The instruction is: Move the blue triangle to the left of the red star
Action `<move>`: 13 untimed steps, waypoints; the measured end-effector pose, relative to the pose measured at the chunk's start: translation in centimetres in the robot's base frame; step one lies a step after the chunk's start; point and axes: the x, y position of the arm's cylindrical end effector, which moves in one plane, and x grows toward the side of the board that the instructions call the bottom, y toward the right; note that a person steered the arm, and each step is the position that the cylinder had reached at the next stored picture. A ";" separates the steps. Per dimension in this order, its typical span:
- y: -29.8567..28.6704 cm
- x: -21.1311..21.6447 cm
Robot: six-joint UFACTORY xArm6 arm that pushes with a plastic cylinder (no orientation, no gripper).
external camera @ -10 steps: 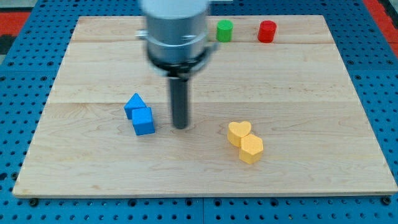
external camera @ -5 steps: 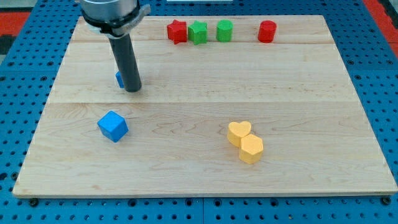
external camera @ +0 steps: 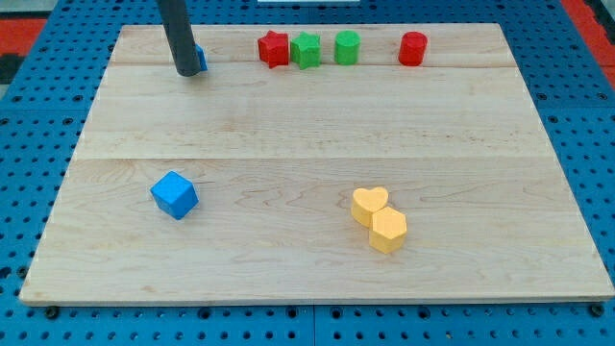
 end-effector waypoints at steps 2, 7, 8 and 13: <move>-2.6 -1.3; -0.9 -3.1; 0.2 -3.1; 0.1 -7.4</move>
